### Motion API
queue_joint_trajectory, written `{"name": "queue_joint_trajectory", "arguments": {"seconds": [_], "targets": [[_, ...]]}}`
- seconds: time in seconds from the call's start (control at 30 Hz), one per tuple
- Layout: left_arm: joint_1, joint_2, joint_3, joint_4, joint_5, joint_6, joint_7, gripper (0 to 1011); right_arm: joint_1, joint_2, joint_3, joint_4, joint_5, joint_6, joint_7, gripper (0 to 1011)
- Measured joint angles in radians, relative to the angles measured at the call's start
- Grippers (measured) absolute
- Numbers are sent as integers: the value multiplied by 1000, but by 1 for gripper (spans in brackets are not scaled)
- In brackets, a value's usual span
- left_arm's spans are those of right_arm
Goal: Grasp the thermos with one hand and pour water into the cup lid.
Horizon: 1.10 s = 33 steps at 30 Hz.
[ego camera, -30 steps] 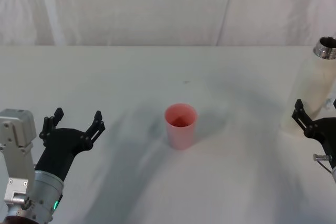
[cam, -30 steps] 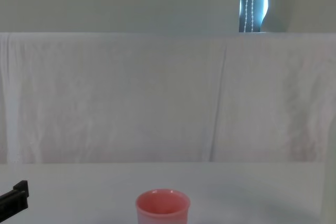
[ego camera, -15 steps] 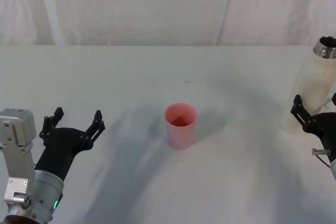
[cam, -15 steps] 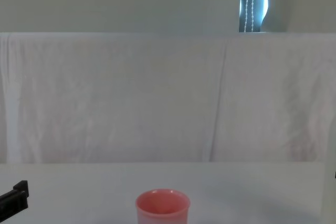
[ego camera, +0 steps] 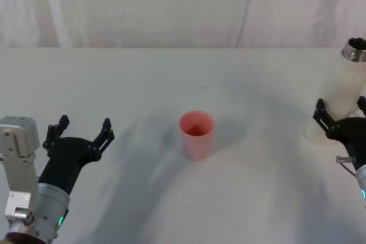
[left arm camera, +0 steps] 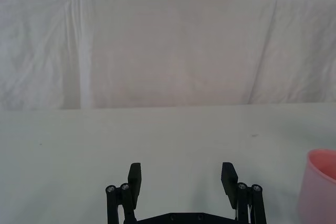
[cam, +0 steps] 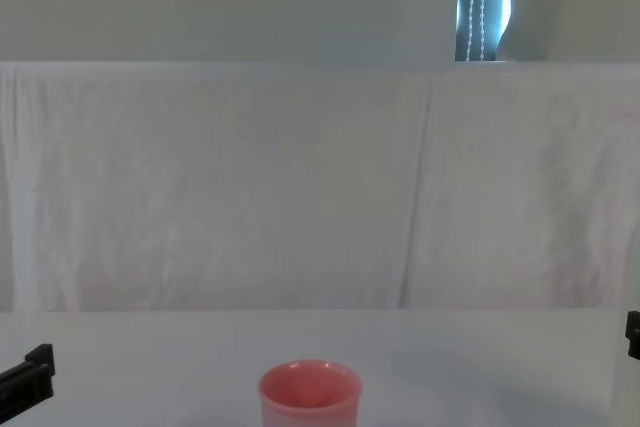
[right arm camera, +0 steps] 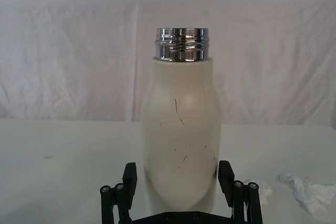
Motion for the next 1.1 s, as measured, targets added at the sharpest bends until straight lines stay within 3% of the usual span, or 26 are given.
{"name": "queue_joint_trajectory", "arguments": {"seconds": [0.7,1.1], "targets": [[0,0,0,0,0,0,0,1001,64,5,-2,68,0,-7,6,1000],[0,0,0,0,0,0,0,1001,66,5,0,70,2,-7,6,985]]}}
